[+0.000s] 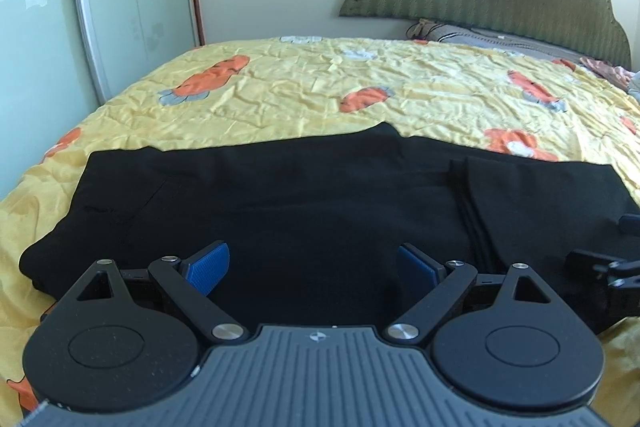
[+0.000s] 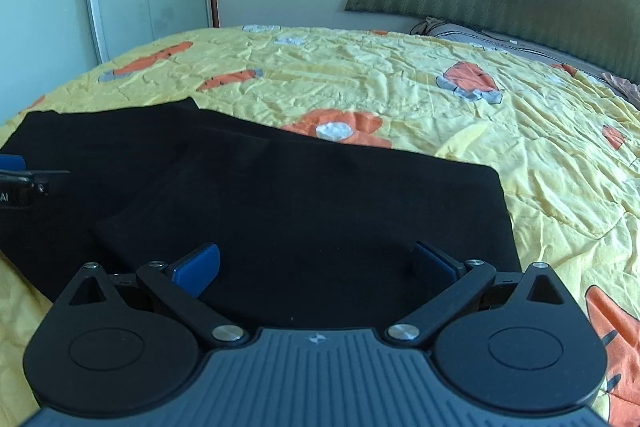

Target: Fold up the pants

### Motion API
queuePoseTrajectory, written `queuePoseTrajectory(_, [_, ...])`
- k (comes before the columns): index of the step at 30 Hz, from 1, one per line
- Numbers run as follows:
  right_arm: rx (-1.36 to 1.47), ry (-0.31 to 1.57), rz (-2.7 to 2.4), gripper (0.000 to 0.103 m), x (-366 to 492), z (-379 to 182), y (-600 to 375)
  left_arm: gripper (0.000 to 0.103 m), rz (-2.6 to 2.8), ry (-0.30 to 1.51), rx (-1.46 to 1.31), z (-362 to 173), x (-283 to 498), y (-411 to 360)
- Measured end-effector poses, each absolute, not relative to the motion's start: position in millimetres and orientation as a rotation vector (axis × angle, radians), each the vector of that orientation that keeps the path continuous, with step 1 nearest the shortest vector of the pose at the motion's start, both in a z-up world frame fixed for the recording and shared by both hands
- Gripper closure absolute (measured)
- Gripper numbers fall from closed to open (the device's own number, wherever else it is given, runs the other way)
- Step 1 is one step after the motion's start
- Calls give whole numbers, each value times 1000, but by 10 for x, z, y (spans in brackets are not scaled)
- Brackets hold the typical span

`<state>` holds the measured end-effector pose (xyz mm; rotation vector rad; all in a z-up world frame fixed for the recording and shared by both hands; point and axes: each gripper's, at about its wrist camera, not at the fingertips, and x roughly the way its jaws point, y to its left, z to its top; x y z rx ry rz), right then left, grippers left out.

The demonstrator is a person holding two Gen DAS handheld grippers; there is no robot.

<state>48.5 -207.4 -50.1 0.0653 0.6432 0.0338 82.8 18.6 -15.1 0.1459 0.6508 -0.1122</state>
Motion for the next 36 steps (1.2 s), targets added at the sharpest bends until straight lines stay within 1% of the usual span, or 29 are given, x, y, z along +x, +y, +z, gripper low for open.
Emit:
queuePoseTrajectory(3, [67,648,38,0,478,-503,-2075,8,-107,659,138,-214,840,241])
queuePoseTrajectory(9, [62,627,27,0,450,-532,-2049,2,-95,618,165,-298,789,213])
queuePoseTrajectory(13, [71,624,26,0,443,-535,-2057,0,-96,617,147,-318,798,227])
queuePoseTrajectory(36, [68,625,24,0,443,-539,-2069,0,-99,626,126,-334,788,250])
